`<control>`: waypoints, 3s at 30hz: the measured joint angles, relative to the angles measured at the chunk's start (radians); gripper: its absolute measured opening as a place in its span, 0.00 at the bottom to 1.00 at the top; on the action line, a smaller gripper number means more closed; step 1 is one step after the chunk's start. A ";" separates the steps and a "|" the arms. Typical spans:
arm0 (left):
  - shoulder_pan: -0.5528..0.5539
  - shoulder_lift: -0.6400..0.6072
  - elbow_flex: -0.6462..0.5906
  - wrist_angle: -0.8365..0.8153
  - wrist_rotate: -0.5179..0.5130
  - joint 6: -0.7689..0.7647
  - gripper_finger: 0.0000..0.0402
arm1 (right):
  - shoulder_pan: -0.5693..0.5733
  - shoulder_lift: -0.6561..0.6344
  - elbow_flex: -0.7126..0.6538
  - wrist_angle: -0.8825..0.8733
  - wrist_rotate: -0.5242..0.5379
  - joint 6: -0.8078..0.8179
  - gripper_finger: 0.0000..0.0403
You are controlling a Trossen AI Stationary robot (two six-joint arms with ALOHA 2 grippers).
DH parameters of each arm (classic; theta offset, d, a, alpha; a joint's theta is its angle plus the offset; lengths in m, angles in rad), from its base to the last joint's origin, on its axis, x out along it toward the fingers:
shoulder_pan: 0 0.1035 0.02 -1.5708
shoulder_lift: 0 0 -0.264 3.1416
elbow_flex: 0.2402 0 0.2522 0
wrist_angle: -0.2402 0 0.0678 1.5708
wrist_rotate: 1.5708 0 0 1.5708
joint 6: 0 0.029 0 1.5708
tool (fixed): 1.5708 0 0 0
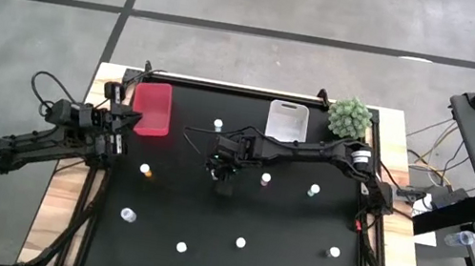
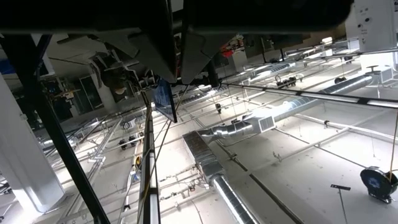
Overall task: Pick and place medicine bottles into bin by pill shape (circle, oval)
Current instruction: Put the blue capsule bottle into the white bin
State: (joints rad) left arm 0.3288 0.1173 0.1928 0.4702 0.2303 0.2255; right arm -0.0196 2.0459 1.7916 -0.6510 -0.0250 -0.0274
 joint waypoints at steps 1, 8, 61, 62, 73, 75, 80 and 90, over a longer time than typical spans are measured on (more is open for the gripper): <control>0.000 0.000 0.000 0.000 0.000 0.000 0.02 | 0.000 0.000 0.000 0.000 0.000 0.001 0.27; 0.000 0.000 0.000 0.000 0.000 0.000 0.02 | 0.000 0.000 -0.023 0.004 0.000 0.027 0.55; 0.000 0.000 0.000 0.000 0.000 0.000 0.02 | -0.035 -0.088 -0.048 -0.055 0.092 0.014 0.29; 0.000 0.000 0.000 0.000 0.001 0.000 0.02 | -0.043 -0.112 -0.048 -0.068 0.111 0.018 0.29; 0.000 0.000 0.000 0.000 0.001 0.000 0.02 | -0.242 -0.330 -0.122 -0.227 0.243 0.178 0.28; 0.000 0.000 0.000 0.001 0.001 0.000 0.02 | -0.286 -0.351 -0.168 -0.226 0.243 0.198 0.28; 0.000 0.000 0.000 0.000 0.001 0.000 0.02 | -0.390 -0.390 -0.315 -0.152 0.239 0.268 0.29; 0.000 0.000 0.000 0.001 0.001 0.000 0.02 | -0.500 -0.382 -0.547 0.135 0.235 0.326 0.29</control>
State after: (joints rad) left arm 0.3290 0.1169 0.1928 0.4709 0.2309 0.2253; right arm -0.5200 1.6643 1.2449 -0.5158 0.2105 0.2984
